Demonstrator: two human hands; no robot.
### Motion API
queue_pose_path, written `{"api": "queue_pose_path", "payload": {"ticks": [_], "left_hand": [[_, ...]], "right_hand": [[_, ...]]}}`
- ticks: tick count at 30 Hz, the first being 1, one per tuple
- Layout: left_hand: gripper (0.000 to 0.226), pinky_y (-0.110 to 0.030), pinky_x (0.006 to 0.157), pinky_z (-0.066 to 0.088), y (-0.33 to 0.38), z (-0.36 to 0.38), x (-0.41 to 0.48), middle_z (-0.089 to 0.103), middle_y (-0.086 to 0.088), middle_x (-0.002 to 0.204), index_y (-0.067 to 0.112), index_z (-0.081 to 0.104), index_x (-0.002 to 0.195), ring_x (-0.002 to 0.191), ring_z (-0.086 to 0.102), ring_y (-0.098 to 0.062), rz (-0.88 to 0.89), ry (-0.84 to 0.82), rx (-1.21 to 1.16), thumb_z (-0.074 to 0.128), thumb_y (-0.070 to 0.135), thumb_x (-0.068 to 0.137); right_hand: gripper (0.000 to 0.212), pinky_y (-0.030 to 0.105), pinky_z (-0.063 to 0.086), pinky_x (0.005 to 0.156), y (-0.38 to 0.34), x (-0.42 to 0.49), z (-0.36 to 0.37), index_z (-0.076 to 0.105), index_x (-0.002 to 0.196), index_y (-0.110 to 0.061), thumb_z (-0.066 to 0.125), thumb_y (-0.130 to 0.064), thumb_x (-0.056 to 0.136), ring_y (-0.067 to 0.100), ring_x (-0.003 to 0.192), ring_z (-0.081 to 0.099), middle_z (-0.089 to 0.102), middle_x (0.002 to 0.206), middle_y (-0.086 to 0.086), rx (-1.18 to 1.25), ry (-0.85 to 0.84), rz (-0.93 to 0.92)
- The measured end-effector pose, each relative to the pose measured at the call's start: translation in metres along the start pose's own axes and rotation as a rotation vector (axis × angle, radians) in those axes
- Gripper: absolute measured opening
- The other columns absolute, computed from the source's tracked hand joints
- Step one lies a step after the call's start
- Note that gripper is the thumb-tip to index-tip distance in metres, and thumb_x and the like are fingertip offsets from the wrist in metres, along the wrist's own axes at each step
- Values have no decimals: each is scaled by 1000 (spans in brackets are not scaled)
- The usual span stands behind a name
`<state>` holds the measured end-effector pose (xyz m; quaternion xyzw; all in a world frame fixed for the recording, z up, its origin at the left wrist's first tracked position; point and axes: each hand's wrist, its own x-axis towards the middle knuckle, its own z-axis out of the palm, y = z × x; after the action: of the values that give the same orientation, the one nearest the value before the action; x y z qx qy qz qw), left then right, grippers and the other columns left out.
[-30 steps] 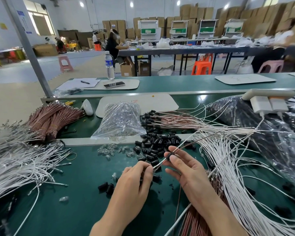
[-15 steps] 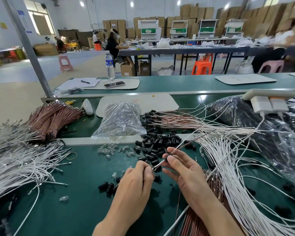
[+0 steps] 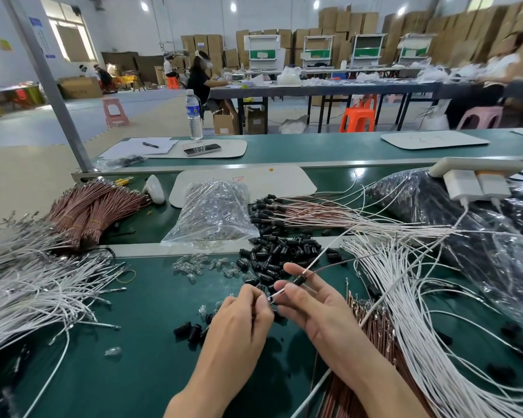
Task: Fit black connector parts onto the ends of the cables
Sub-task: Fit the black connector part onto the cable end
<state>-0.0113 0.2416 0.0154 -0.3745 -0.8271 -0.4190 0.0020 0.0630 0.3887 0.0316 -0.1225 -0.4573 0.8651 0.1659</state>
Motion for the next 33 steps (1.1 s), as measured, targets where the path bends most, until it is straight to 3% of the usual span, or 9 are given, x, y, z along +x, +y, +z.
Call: {"api": "queue_pose_path", "payload": {"ticks": [6, 12, 20, 28, 33], "left_hand": [[20, -20, 68, 34, 0, -1, 0, 58, 17, 88, 45, 37, 86, 84, 49, -8, 11, -31, 9, 26, 52, 101], [27, -24, 77, 43, -2, -3, 1, 63, 21, 87, 51, 43, 97, 89, 53, -3, 5, 15, -13, 19, 62, 99], [21, -17, 71, 40, 0, -4, 1, 62, 25, 93, 51, 46, 100, 90, 52, -5, 54, 12, -11, 30, 64, 98], [24, -21, 66, 38, 1, -3, 1, 63, 20, 86, 47, 50, 93, 78, 53, -8, 39, 29, -55, 32, 62, 98], [24, -22, 61, 33, 0, -4, 1, 63, 18, 80, 44, 51, 91, 63, 46, -6, 23, 25, -73, 35, 59, 99]], "right_hand": [[43, 28, 60, 75, 3, 0, 1, 67, 122, -11, 74, -11, 80, 24, 86, 74, 74, 90, 15, -80, 22, -26], [39, 26, 60, 74, 2, 1, 1, 72, 114, -16, 77, -14, 76, 23, 84, 74, 75, 90, 15, -69, 70, -51], [30, 26, 60, 77, 0, -1, 3, 77, 104, -27, 78, -18, 76, 24, 88, 74, 75, 89, 13, -100, 61, -74], [27, 26, 60, 79, 2, -1, 3, 76, 104, -32, 77, -20, 79, 25, 87, 75, 75, 88, 11, -208, 85, -121], [31, 26, 60, 76, 2, -2, 4, 74, 108, -26, 77, -21, 77, 26, 83, 76, 72, 91, 23, -253, 109, -143]]}}
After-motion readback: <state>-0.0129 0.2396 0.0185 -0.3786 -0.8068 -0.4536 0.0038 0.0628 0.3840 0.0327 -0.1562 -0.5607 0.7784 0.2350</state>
